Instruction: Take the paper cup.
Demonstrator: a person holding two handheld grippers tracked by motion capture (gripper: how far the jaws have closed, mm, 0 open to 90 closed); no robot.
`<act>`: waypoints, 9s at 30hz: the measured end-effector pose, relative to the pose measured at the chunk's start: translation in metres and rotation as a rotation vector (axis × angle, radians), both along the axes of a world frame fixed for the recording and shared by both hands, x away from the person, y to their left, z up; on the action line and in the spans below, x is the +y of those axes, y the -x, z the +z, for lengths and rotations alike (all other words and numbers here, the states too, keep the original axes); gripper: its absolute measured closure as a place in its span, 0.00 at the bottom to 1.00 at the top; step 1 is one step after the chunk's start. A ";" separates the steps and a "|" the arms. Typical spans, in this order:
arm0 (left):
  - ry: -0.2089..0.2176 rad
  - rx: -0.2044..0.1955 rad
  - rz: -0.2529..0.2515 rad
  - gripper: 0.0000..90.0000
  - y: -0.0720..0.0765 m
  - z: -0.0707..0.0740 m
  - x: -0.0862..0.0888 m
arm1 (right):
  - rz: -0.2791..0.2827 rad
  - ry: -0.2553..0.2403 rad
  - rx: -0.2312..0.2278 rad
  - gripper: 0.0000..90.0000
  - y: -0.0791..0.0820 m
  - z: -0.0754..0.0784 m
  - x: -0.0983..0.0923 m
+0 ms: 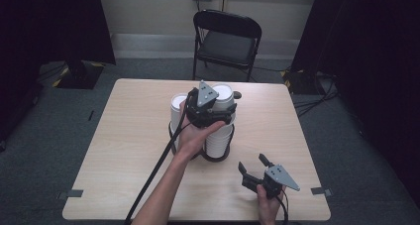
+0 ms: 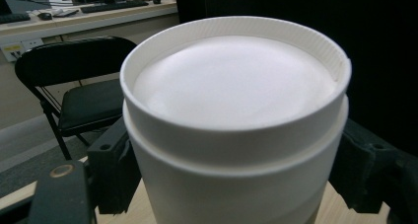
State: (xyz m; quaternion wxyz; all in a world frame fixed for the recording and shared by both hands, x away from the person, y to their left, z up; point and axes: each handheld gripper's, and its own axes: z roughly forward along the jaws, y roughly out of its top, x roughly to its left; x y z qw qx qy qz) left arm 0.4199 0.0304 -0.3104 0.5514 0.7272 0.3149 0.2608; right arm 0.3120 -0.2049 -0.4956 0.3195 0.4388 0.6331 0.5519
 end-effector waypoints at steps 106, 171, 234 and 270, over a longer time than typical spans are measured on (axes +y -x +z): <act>0.228 0.043 -0.091 0.22 0.086 -0.040 0.064 | 0.106 -0.028 -0.027 0.16 0.002 -0.001 -0.003; 0.537 0.409 -0.137 0.22 0.115 -0.120 0.077 | 0.387 0.004 -0.276 0.62 0.014 0.009 0.082; 0.301 0.130 -0.120 0.16 0.124 -0.135 0.103 | 0.320 -0.054 -0.206 0.96 0.017 0.020 0.052; -0.095 -0.019 -0.158 0.18 0.126 -0.137 0.102 | 0.417 0.182 0.219 0.96 -0.005 0.046 0.047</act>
